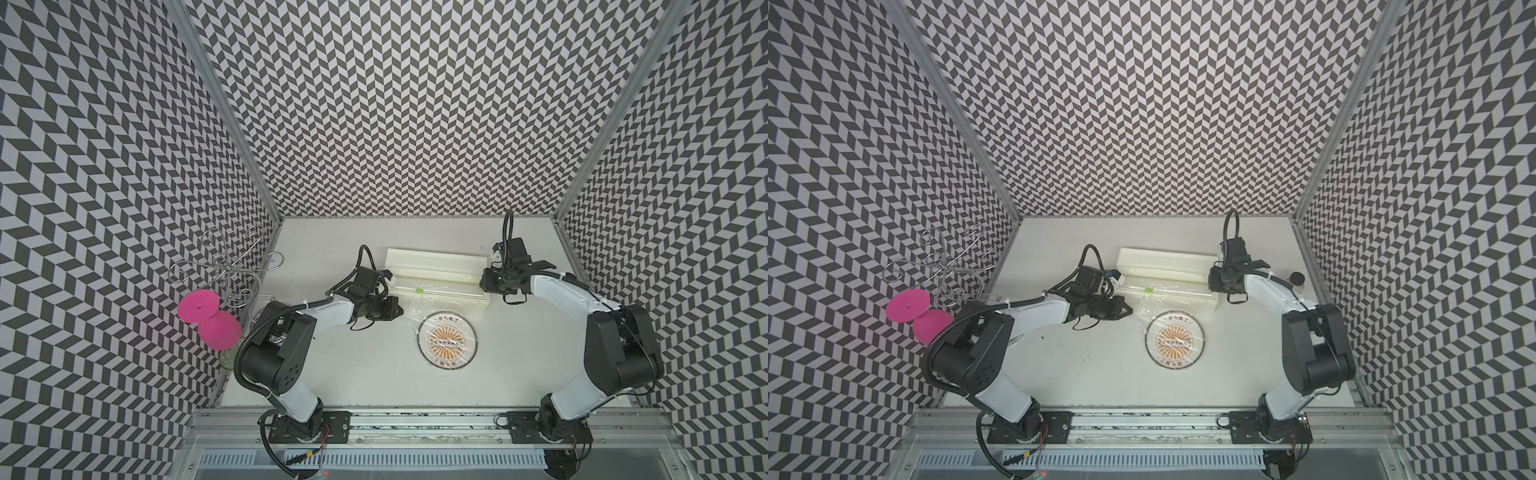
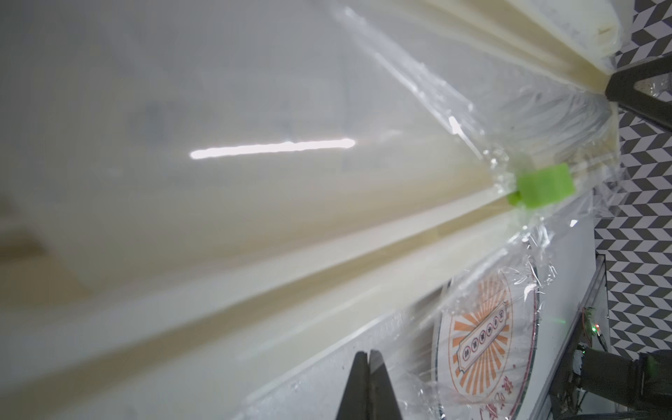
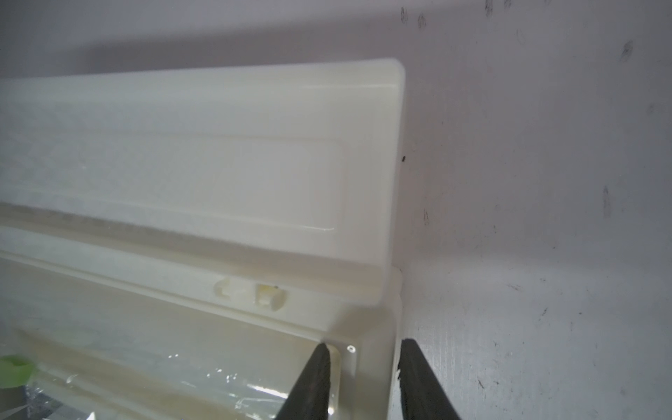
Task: Wrap the plate with plastic wrap
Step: Adjust the plastic wrap in the plastic wrap cutting box, then tear off the plastic wrap from the plastic wrap cutting box.
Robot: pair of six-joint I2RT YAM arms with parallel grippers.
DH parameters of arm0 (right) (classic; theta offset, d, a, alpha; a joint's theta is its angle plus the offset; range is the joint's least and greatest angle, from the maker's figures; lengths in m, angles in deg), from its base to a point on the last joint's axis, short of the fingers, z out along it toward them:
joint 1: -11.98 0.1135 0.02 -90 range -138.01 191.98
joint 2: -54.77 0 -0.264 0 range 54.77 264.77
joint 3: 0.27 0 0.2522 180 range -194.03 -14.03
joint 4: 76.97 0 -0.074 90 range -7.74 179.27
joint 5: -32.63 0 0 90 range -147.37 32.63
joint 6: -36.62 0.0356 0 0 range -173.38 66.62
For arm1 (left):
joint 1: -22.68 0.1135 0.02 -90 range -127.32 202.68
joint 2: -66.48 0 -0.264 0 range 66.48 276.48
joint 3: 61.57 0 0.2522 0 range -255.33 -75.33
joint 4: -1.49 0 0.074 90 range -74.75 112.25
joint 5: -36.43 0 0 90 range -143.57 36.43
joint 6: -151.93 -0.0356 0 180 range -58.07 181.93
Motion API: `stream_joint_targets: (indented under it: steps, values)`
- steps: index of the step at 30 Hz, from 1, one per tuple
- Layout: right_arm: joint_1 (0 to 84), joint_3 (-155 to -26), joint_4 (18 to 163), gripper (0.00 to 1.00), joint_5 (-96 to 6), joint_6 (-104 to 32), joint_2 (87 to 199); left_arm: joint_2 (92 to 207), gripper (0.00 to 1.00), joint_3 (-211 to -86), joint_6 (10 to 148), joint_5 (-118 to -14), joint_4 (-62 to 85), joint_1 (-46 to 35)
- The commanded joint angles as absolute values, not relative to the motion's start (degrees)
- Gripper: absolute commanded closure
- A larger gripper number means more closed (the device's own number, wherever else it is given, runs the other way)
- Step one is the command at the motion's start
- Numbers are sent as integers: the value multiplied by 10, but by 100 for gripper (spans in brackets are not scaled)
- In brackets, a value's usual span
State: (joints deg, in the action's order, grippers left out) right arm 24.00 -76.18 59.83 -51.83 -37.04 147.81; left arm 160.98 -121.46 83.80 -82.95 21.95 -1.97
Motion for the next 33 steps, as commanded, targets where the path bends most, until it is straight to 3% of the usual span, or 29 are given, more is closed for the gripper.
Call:
stream_joint_targets:
  steps: [1,4,6,10,15,20,24,30,33]
  values:
    - [225,-764,601,68,-599,-360,1504,1617,97,-1192,842,-797,277,-9]
    - [225,-770,600,67,-584,-367,1503,1607,96,-1188,843,-809,277,-8]
    - [226,-775,596,61,-576,-374,1495,1591,92,-1196,843,-827,279,-7]
    - [231,-798,567,46,-619,-388,1453,1572,68,-1228,839,-820,324,10]
    - [279,-836,542,39,-599,-475,1426,1549,54,-1242,843,-843,354,78]
    - [382,-888,517,42,-537,-597,1471,1534,43,-1290,842,-842,376,99]
    - [445,-927,519,47,-511,-654,1518,1541,41,-1308,842,-843,384,101]
    - [472,-977,538,61,-432,-713,1575,1559,32,-1325,862,-806,346,100]
    - [473,-1006,516,62,-403,-742,1606,1597,31,-1349,852,-793,352,99]
